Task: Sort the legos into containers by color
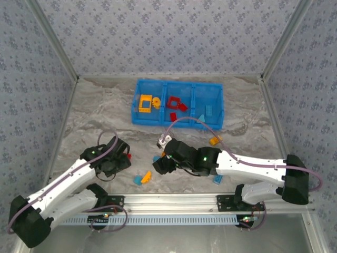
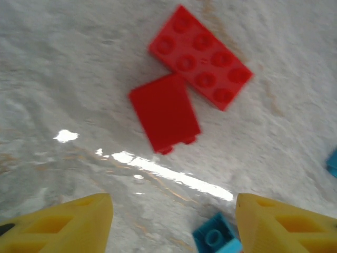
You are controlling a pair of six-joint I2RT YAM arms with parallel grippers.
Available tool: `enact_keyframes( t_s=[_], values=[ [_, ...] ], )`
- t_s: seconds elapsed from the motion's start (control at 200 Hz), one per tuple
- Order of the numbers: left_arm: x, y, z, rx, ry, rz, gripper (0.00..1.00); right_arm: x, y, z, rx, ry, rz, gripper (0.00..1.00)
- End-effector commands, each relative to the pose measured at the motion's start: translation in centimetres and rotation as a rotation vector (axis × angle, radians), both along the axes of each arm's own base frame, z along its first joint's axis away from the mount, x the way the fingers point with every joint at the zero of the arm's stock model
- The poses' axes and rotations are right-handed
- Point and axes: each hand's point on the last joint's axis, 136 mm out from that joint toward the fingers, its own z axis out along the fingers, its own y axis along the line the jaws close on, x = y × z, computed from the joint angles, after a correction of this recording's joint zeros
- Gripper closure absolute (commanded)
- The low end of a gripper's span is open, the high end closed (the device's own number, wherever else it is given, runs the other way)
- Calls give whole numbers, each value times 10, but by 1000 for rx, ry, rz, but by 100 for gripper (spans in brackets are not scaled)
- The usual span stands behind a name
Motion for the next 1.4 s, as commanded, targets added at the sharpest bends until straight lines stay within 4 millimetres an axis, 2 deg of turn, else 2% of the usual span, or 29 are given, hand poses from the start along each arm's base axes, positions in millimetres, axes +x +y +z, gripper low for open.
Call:
enact_keyframes(
  t_s=[0.0,0.095,0.17,0.275,0.45,0.54,0.675,0.785,1.194,1.394],
  values=[
    [2,-46,15,-102,-63,-205,39,6,-6,4,20,-22,-47,27],
    [-8,-64,19,-47,-88,-395,42,9,-15,4,23,-26,-63,27],
    [-17,-77,11,-32,-48,-525,44,9,-22,8,36,-32,-74,27],
    [-27,-91,-2,4,-2,-646,45,6,-32,15,79,-35,-78,27],
    [-28,-115,-5,53,15,-812,44,-10,-51,23,159,13,-58,24],
    [-31,-121,-12,123,52,-887,46,-14,-63,27,184,28,-73,24],
    [-32,-123,-23,172,88,-918,47,-14,-77,31,219,33,-104,23],
    [-33,-121,-32,194,115,-915,48,-12,-81,32,230,36,-120,23],
    [-35,-125,-52,208,147,-921,61,-6,-76,27,235,63,-128,23],
    [-34,-127,-56,215,150,-927,67,-17,-66,25,263,104,-56,23]
  ],
)
